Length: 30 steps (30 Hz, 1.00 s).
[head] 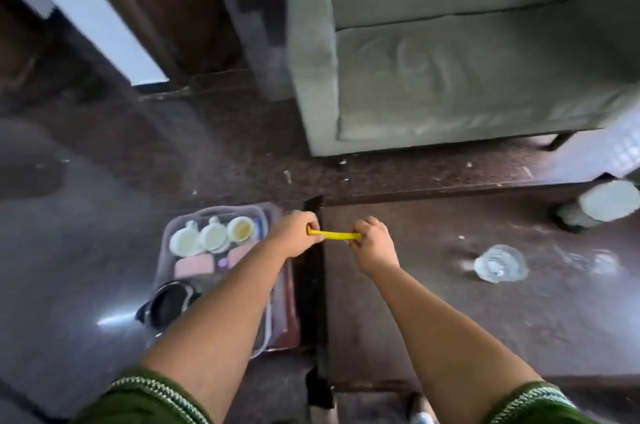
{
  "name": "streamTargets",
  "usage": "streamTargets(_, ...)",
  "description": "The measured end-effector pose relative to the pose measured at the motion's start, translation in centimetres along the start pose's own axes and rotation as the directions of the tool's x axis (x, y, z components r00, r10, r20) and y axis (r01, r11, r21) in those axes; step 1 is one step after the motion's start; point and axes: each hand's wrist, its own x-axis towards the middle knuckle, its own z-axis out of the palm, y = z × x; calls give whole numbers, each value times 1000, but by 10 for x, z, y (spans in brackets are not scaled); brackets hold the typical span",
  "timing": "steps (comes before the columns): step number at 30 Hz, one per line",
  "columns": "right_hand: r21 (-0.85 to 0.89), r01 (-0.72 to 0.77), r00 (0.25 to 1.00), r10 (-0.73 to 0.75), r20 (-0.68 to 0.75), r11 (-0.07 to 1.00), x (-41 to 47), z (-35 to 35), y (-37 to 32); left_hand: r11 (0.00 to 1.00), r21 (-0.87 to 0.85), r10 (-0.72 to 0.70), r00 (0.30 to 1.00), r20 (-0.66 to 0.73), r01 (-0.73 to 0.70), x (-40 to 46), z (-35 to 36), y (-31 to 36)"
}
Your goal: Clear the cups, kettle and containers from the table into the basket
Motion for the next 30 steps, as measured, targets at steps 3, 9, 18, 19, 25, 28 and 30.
streamTargets(3,-13,68,994,-66,86,998,-7,45,-41,995,82,-54,995,80,48,-28,-22,-60)
streamTargets(9,-160,169,963,-128,237,973,-14,113,-91,942,317,-155,982,110,114,-53,-32,-135)
streamTargets(18,-313,140,927,-13,376,939,4,175,-111,934,249,-306,934,185,257,-43,-53,-179)
streamTargets(19,-331,158,922,-20,386,930,8,178,-110,934,235,-311,936,163,269,-42,-55,-184)
streamTargets(25,-475,440,826,-137,546,762,26,194,-105,931,218,-325,938,118,294,-44,-45,-195)
streamTargets(28,-512,528,792,-176,584,678,23,196,-109,929,215,-328,939,99,302,-42,-44,-195)
streamTargets(30,-519,562,781,-206,590,644,22,198,-108,925,209,-339,937,86,316,-39,-44,-196)
